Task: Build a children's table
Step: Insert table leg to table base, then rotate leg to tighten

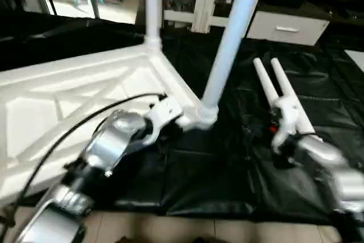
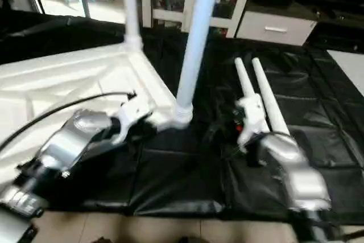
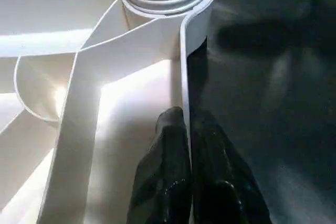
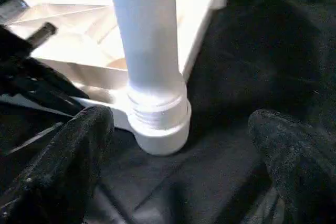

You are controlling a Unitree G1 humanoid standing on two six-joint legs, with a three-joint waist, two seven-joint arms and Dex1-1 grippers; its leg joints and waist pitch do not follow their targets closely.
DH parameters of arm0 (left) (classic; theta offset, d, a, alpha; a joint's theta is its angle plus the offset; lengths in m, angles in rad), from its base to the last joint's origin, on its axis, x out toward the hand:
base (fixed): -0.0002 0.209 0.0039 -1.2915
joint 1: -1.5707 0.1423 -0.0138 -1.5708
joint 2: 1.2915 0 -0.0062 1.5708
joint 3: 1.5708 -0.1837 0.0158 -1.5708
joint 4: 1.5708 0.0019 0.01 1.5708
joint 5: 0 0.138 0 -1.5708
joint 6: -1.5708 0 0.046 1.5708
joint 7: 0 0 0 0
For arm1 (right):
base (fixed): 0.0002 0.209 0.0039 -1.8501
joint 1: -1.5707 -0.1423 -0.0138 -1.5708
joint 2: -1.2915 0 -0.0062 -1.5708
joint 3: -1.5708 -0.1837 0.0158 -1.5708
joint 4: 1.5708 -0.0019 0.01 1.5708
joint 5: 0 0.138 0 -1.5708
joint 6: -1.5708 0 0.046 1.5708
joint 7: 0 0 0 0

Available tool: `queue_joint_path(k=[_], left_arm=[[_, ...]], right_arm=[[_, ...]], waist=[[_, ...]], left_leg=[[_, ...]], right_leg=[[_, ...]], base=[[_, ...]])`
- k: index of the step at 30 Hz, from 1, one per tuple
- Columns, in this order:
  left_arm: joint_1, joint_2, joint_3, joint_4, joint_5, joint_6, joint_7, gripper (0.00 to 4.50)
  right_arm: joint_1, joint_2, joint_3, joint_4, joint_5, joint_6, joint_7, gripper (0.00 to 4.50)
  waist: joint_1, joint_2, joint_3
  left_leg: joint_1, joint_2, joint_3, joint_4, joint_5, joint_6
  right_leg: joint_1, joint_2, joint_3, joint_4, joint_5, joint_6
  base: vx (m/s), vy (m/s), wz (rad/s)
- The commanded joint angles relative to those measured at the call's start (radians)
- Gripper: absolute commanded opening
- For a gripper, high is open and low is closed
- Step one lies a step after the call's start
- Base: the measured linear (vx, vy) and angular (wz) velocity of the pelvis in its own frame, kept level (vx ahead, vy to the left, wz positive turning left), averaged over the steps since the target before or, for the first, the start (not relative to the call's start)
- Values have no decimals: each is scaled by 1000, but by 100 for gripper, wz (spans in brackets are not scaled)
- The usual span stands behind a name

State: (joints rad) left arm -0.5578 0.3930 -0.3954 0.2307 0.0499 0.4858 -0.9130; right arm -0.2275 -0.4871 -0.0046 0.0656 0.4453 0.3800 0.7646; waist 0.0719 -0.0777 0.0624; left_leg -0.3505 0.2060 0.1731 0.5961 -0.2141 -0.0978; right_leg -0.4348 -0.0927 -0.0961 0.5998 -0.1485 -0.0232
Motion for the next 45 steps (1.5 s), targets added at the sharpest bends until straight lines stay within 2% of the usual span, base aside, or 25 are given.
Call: queue_joint_path(k=[1, 2, 4, 6, 8, 10, 13, 15, 21, 24, 25, 27, 31, 32, 35, 41, 45], left_arm=[[10, -5, -26, -57, -42, -46, -57, 0], [29, 14, -39, -93, -64, -65, -113, 0], [43, 32, -50, -126, -81, -58, -156, 0], [56, 50, -67, -153, -87, -68, -192, 0], [58, 56, -72, -157, -85, -70, -201, 0], [58, 59, -74, -158, -82, -74, -211, 0], [59, 62, -74, -159, -79, -77, -222, 0], [58, 65, -73, -161, -79, -76, -225, 0], [57, 71, -75, -157, -73, -79, -231, 0], [62, 73, -76, -163, -72, -76, -232, 0], [63, 74, -76, -163, -72, -75, -232, 0], [63, 75, -76, -164, -71, -74, -232, 0], [62, 77, -77, -161, -71, -75, -233, 0], [61, 77, -77, -160, -70, -75, -233, 0], [58, 78, -77, -158, -69, -74, -235, 0], [60, 80, -76, -160, -69, -72, -236, 0], [62, 82, -76, -164, -68, -70, -237, 0]], right_arm=[[7, -24, 8, -35, 24, 18, 53, 446], [10, -53, 34, -48, 24, 29, 103, 446], [10, -80, 61, -55, 6, 28, 136, 446], [0, -96, 91, -44, -28, 19, 157, 446], [-6, -103, 104, -40, -33, 19, 178, 446], [-14, -105, 118, -33, -46, 11, 197, 446], [-29, -109, 145, -14, -72, -13, 230, 446], [-38, -118, 161, -2, -76, -24, 252, 446], [-77, -104, 171, 56, -92, -52, 288, 407], [-89, -90, 169, 74, -99, -65, 292, 407], [-94, -86, 168, 82, -97, -70, 295, 407], [-101, -82, 171, 93, -93, -78, 302, 379], [-111, -77, 180, 110, -95, -86, 321, 355], [-113, -75, 182, 113, -95, -87, 324, 333], [-124, -60, 187, 135, -103, -94, 348, 312], [-132, -50, 192, 156, -105, -108, 366, 261], [-136, -43, 192, 167, -104, -117, 375, 238]], waist=[[7, 2, -68], [9, -1, -68], [15, 1, -69], [23, 1, -69], [25, 1, -71], [26, 1, -70], [27, 0, -70], [27, 0, -71], [28, -5, -74], [27, -5, -74], [27, -9, -74], [28, -6, -74], [28, -5, -73], [28, -7, -73], [27, -6, -75], [29, -7, -76], [29, -8, -75]], left_leg=[[-4, 25, 1, -70, -131, 60], [-5, 27, 0, -70, -125, 60], [-3, 28, 0, -70, -111, 58], [5, 27, 6, -67, -96, 61], [5, 27, 7, -66, -90, 61], [0, 26, 5, -66, -95, 60], [-2, 26, 3, -66, -122, 46], [-2, 25, 2, -66, -115, 43], [-4, 24, 4, -61, -79, 54], [-5, 23, 3, -60, -74, 55], [-6, 23, 4, -60, -75, 55], [-5, 23, 4, -59, -79, 54], [-6, 24, 3, -59, -95, 50], [-6, 23, 3, -59, -99, 50], [-7, 23, 2, -59, -96, 49], [-6, 23, 3, -57, -67, 57], [-7, 22, 3, -57, -77, 55]], right_leg=[[70, -53, 52, -71, -300, -146], [70, -52, 52, -68, -291, -148], [71, -53, 52, -62, -266, -157], [63, -50, 55, -61, -239, -171], [64, -48, 55, -55, -209, -185], [68, -49, 55, -54, -212, -183], [69, -52, 54, -59, -264, -162], [70, -51, 54, -58, -260, -159], [71, -50, 55, -51, -222, -170], [72, -50, 54, -49, -221, -174], [72, -50, 54, -50, -226, -172], [72, -51, 55, -50, -236, -169], [72, -51, 54, -52, -259, -162], [71, -50, 54, -53, -265, -160], [71, -50, 53, -51, -270, -156], [72, -50, 54, -44, -216, -178], [73, -50, 54, -47, -240, -173]], base=[[0, 0, 0], [0, 0, 0], [0, 0, 0], [0, 0, 0], [0, 0, 0], [0, 0, 0], [0, 0, 0], [0, 0, 0], [0, 0, 0], [0, 0, 0], [0, 0, 0], [0, 0, 0], [0, 0, 0], [0, 0, 0], [0, 0, 0], [0, 0, 0], [0, 0, 0]])
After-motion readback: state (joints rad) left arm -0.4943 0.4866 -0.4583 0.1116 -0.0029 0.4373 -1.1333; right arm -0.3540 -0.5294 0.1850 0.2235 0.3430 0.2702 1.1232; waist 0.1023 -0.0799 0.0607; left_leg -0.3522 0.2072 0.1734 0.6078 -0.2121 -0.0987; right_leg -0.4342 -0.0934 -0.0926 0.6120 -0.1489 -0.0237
